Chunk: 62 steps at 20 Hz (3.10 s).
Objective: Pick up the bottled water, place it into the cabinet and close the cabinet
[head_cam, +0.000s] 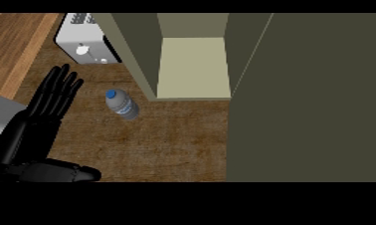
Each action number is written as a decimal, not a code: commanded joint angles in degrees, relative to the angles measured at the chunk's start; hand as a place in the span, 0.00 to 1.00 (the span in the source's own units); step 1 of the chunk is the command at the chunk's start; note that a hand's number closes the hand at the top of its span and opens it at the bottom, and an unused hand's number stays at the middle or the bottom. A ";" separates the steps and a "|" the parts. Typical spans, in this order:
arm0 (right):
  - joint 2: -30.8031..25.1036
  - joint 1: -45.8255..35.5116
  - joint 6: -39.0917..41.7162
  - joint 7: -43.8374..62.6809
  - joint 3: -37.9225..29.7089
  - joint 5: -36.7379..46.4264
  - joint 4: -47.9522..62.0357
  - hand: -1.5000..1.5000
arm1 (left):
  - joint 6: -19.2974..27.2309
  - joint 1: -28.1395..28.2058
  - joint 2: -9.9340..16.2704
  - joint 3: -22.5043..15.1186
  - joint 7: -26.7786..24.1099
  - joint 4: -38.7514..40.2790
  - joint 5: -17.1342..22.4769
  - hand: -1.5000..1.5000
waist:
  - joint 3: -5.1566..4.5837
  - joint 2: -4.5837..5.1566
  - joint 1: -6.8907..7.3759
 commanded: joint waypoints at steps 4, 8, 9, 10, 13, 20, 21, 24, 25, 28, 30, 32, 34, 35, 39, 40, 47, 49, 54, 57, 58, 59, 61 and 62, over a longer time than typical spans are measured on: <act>0.15 5.44 -0.57 2.23 2.38 1.48 -10.33 0.00 | 0.83 -0.03 -1.10 0.97 -7.11 8.67 -5.33 0.00 | -0.03 0.06 0.11; -0.50 9.66 2.32 -2.95 1.65 0.76 -8.76 0.00 | -0.56 -4.18 -0.22 2.66 -12.46 19.30 -6.27 0.00 | -0.01 0.04 -0.34; -2.40 10.00 3.42 -2.29 -1.46 -3.42 -10.42 0.00 | -0.46 -6.79 0.54 3.76 -10.86 21.75 -5.37 0.00 | -0.01 0.08 -0.60; -0.96 7.20 2.09 -2.75 -0.39 -0.78 -8.10 0.00 | -0.59 -6.49 -0.60 2.42 -12.55 22.99 -6.33 0.00 | -0.01 0.11 -0.17; -1.57 12.96 3.31 -3.71 0.94 -0.60 -12.21 0.00 | 1.00 -8.53 -1.23 2.74 -18.74 31.93 -10.10 0.00 | -0.07 0.12 -1.25; -2.47 18.14 6.99 -9.88 -0.54 -1.17 -8.64 0.00 | 0.50 -11.74 -1.57 5.58 -28.99 45.72 -9.80 0.00 | -0.01 0.00 -0.62; -1.73 18.63 6.20 -9.05 1.49 -0.89 -11.09 0.00 | 1.75 -14.52 -1.67 6.48 -31.85 51.37 -10.89 0.00 | -0.07 0.13 -1.24; -1.46 17.75 5.74 -9.20 2.32 0.34 -10.17 0.00 | 1.24 -14.82 -1.42 7.10 -38.74 59.02 -12.06 0.00 | -0.11 0.30 -0.82; -2.63 19.88 7.27 -10.90 0.92 -0.39 -10.44 0.00 | 2.03 -18.09 -0.26 8.18 -39.60 62.55 -12.53 0.00 | -0.11 0.30 -1.36; -2.81 17.81 7.09 -10.88 0.04 -1.48 -8.91 0.00 | 0.03 -21.46 1.38 9.31 -43.32 71.03 -12.55 0.00 | -0.12 0.45 -1.12; -3.89 20.61 6.92 -7.95 -0.24 -3.55 -13.20 0.00 | -3.72 -20.00 0.96 8.70 -43.92 71.58 -11.43 0.00 | -0.14 0.44 -0.92; -1.98 18.85 5.84 -9.02 2.51 -0.74 -11.69 0.00 | -4.62 -22.23 -0.57 7.90 -46.38 76.40 -12.33 0.00 | -0.21 0.62 -1.27; -2.93 20.41 7.61 -11.22 1.29 -1.55 -10.42 0.00 | -7.85 -24.37 1.36 8.43 -47.37 80.06 -12.08 0.00 | -0.15 0.47 -1.33; -3.23 20.78 7.92 -12.77 -0.50 -1.04 -9.38 0.00 | -9.57 -24.83 2.23 8.65 -48.40 81.72 -11.98 0.00 | -0.13 0.41 -1.33; -3.25 20.47 7.55 -11.43 0.37 -2.31 -10.89 0.00 | -9.08 -26.72 -0.67 8.40 -52.63 87.18 -12.92 0.00 | -0.17 0.60 -1.22; -1.55 20.89 7.84 -14.71 2.65 1.27 -7.48 0.00 | -10.30 -28.81 1.17 9.43 -53.82 89.91 -12.65 0.00 | -0.18 0.57 -1.61; -3.49 24.86 9.64 -14.81 2.12 -0.19 -10.58 0.00 | -8.94 -29.75 -1.55 12.12 -57.94 94.80 -10.57 1.00 | -0.21 0.60 -1.82; -3.93 23.73 10.60 -16.65 0.67 -0.04 -7.41 0.00 | -10.62 -32.12 0.02 13.12 -56.49 96.48 -9.67 1.00 | -0.17 0.61 -1.65; -3.41 23.32 8.80 -14.77 -0.27 -0.99 -8.91 0.00 | -11.03 -32.60 -1.19 14.56 -58.19 97.20 -8.06 1.00 | -0.18 0.69 -1.34; -3.15 22.37 8.94 -16.80 -1.26 -0.44 -6.51 0.00 | -4.82 -26.21 -6.92 14.39 -64.40 96.01 -8.13 1.00 | -0.10 0.41 -0.50; -2.68 21.91 8.89 -17.19 -0.24 0.46 -6.18 0.00 | -5.64 -24.49 -6.24 15.78 -64.94 96.33 -6.73 1.00 | -0.12 0.44 -0.34; -2.79 25.68 9.75 -17.41 0.60 0.07 -8.32 0.00 | -2.28 -24.12 -9.00 15.63 -63.91 94.49 -6.29 1.00 | -0.02 -0.08 -0.15; -2.20 23.03 9.55 -18.89 -0.76 0.98 -3.42 0.00 | -3.84 -21.84 -9.07 12.97 -66.21 93.04 -6.36 1.00 | 0.03 -0.11 0.25; -3.78 25.05 9.86 -15.77 -1.80 -2.23 -9.10 0.00 | -3.71 -20.51 -9.10 13.19 -67.02 91.64 -7.48 1.00 | 0.00 0.01 0.31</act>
